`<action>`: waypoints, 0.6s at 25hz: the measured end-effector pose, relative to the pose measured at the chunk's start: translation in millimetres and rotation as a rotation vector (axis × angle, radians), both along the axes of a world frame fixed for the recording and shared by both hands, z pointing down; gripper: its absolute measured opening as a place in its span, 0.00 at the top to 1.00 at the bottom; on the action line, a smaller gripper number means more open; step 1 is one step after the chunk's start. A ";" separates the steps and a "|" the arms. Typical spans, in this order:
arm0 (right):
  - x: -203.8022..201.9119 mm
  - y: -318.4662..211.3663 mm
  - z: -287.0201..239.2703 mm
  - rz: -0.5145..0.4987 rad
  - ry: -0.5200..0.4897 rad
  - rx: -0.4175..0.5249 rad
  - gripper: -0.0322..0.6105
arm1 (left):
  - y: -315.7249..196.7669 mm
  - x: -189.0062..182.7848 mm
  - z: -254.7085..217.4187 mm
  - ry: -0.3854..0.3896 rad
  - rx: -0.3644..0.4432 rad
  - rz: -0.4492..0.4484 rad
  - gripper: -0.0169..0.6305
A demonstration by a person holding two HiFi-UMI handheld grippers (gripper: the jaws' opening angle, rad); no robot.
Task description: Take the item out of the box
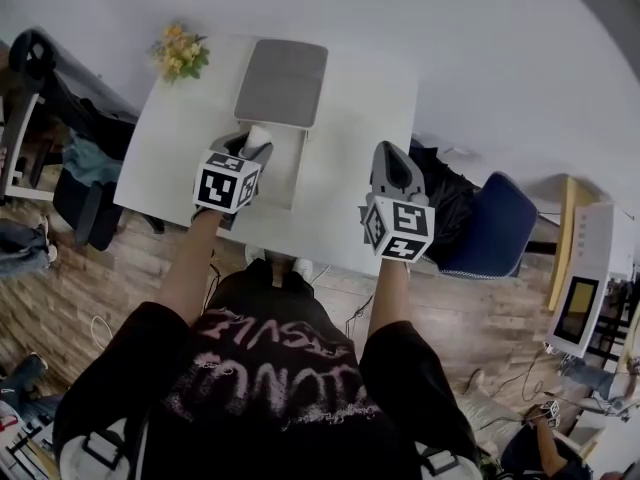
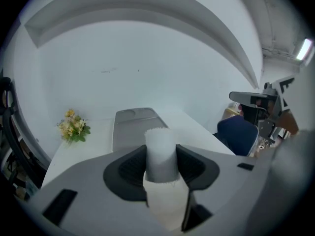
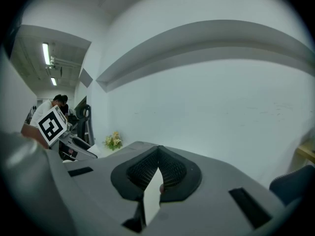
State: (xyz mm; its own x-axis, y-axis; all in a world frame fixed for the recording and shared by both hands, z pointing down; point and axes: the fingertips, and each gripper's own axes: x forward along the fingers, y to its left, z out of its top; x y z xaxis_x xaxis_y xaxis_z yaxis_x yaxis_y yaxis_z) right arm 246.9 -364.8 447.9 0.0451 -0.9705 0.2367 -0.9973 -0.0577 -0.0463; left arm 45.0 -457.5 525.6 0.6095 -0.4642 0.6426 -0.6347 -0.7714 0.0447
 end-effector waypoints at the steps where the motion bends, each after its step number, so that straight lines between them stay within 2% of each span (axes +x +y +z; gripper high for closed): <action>1: -1.8 -0.2 -2.2 -0.003 0.003 0.003 0.94 | -0.4 -1.7 -5.3 0.011 0.011 -0.002 0.69; 9: -13.1 -5.0 -22.3 -0.015 0.025 0.032 0.94 | -7.5 -15.8 -58.0 0.104 0.125 -0.015 0.69; 15: -19.6 -7.5 -36.9 -0.017 0.050 0.051 0.94 | -11.4 -27.5 -88.1 0.146 0.189 -0.025 0.69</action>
State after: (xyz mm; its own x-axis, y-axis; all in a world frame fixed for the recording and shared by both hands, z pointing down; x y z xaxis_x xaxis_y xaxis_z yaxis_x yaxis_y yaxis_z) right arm 227.3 -372.4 411.0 0.0393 -0.9819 0.1853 -0.9992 -0.0397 0.0011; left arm 17.6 -468.8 437.4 0.6760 -0.5841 0.4492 -0.6513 -0.7588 -0.0065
